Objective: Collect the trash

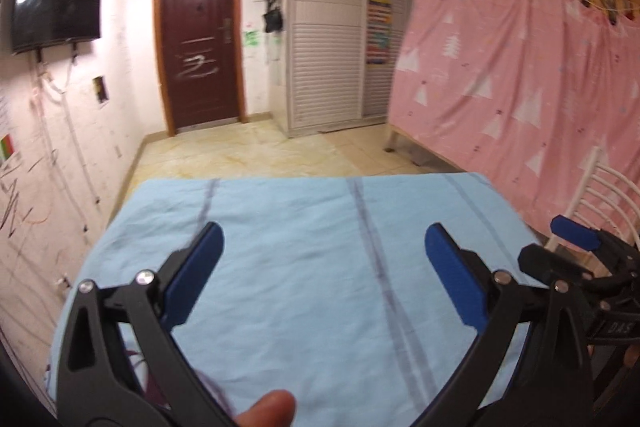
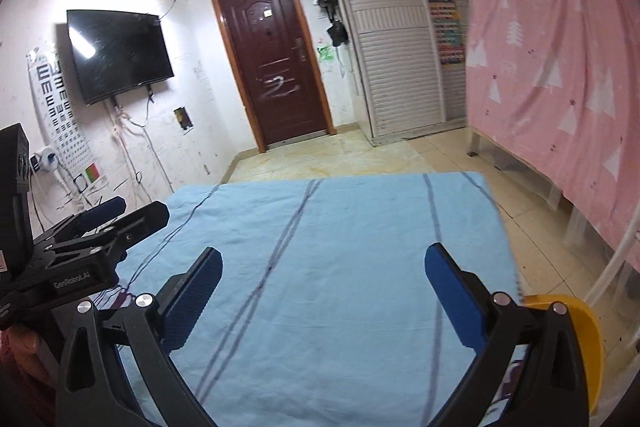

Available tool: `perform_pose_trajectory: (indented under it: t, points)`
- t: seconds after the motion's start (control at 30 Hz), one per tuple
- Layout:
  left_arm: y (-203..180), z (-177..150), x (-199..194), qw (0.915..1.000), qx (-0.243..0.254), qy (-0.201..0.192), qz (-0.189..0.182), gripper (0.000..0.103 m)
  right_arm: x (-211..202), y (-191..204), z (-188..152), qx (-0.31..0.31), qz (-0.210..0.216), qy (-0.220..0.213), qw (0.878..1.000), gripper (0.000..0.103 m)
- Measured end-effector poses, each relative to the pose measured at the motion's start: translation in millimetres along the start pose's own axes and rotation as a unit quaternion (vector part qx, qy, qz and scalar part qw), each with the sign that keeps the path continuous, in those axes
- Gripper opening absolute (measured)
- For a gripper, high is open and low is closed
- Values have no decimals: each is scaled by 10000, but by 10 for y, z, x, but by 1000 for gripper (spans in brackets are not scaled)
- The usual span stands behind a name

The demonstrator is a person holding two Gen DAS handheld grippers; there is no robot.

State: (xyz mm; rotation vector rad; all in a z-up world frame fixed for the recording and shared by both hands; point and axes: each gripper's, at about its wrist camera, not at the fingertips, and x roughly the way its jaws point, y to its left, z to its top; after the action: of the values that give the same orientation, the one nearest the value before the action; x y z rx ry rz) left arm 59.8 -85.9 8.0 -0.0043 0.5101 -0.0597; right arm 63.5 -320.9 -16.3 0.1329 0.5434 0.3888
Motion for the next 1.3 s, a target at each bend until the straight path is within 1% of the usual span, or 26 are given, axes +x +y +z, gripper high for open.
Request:
perform_pose_trajectory:
  t: [0.17,0.23,0.43,0.63,0.8,0.93,1.3]
  points:
    - [395,-115,-65,9995,-130,42,276,97,151,322,-48,-85,124,88,9998,94]
    - [538,-161,-74,9993,-180,63,313,97,201,403,-55,-109,117,105,9998,94]
    - [801,-260,-37,9990,-244,110,346,97,287,493,-132,-112,62,133,9998,94]
    - [961,-351,38,9985,-320,209,388,97,417,548,-183,-140,7,211,9997,94]
    - [1017,-356,116,9984,-401,284,283,97,552,593,-199,-163,-34,378,9991,94]
    - [1008,-358,141,9986,-369,329,186,97,587,563,-199,-127,-50,434,9990,94]
    - [998,-373,160,9985,-383,344,196,97,603,544,-234,-67,-29,513,9987,94]
